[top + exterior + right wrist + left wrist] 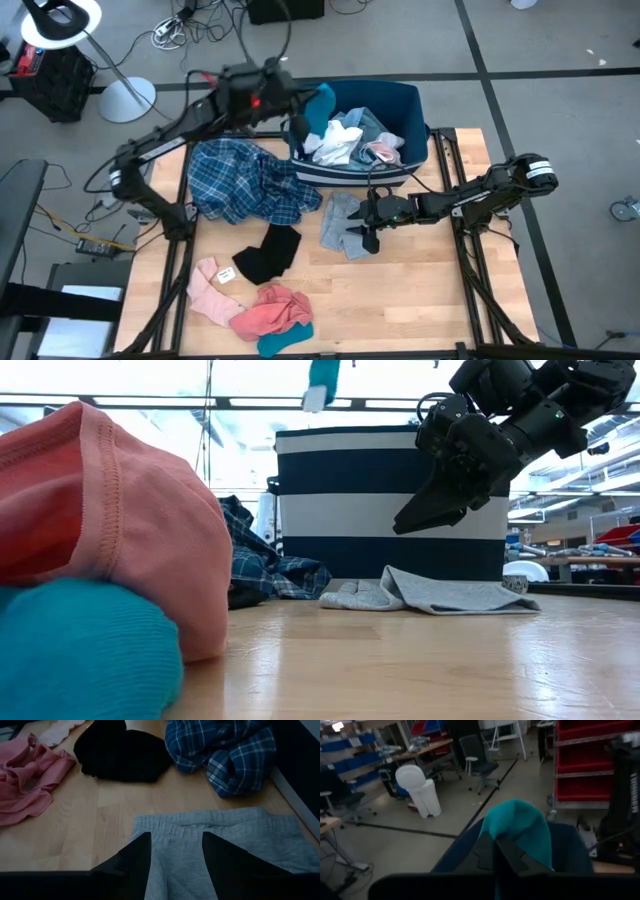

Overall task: Sort clothes
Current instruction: Put the blue sock into the blue bin

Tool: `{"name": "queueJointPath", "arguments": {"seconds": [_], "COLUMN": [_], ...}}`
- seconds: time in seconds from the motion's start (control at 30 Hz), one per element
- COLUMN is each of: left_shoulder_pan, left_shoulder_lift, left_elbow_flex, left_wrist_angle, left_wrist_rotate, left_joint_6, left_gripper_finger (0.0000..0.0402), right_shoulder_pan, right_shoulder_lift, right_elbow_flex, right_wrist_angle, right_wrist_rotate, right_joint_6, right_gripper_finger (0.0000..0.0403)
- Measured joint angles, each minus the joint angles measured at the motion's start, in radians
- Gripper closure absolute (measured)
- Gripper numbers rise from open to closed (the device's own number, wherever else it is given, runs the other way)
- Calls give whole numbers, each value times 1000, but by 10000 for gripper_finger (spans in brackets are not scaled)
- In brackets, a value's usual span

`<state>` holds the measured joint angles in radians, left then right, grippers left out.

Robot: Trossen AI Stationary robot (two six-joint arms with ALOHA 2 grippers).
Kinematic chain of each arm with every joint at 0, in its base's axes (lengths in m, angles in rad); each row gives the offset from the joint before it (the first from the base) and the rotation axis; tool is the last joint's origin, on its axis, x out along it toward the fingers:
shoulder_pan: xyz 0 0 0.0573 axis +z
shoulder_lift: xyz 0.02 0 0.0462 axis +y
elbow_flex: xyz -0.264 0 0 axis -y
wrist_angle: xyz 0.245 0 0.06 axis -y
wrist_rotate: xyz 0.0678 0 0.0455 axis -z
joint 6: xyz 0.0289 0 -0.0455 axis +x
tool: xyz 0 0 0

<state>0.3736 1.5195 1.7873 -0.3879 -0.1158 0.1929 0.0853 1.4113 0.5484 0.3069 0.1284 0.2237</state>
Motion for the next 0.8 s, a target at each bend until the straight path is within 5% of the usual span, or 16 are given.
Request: {"name": "queueJointPath", "arguments": {"seconds": [0.27, 0.8], "left_shoulder_pan": [121, 165], "left_shoulder_lift": [145, 310], "left_elbow_flex": [55, 55], "left_wrist_angle": [-6, -103], "left_wrist_rotate": [151, 152], "left_joint_6": [-116, -255], "left_gripper_finger": [401, 351], "right_shoulder_pan": [0, 0], "right_shoulder_lift": [0, 0], "right_elbow_flex": [0, 0], "right_wrist_angle": [0, 5], "right_wrist_rotate": [0, 0], "right_joint_6": [-9, -18], "right_gripper_finger": [225, 224]}}
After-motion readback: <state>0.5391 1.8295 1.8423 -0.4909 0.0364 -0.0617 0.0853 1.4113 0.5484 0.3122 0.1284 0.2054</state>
